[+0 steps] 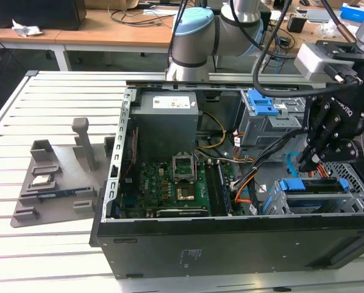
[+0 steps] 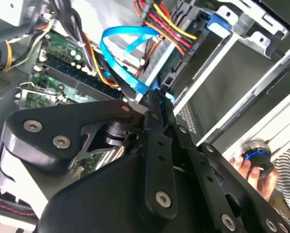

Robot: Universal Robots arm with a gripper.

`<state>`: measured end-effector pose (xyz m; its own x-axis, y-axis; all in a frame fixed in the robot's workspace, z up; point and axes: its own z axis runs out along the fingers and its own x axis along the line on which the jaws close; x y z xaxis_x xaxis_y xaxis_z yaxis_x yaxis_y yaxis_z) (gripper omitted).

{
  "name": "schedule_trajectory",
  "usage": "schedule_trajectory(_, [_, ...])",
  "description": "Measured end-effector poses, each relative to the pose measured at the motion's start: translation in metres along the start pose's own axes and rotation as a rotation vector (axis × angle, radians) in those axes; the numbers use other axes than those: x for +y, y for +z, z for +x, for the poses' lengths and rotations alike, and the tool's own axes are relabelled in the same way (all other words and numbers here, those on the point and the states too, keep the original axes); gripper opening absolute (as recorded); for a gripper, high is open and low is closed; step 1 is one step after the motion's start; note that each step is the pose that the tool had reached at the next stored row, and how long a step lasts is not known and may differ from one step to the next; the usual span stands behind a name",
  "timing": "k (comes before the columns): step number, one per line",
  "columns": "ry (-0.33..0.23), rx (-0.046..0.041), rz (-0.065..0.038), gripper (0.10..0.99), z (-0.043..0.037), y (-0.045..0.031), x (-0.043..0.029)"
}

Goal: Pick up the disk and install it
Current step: 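Insert the second disk wire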

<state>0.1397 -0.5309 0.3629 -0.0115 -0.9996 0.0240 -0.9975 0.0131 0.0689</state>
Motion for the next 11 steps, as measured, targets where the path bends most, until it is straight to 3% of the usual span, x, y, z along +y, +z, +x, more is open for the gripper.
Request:
schedule_trajectory(4, [0.000, 0.0000, -0.001, 0.161, 0.0011, 0.0061, -0.0077])
schedule_trajectory(11, [0.000, 0.0004, -0.001, 0.161, 0.0013, 0.0103, -0.0199])
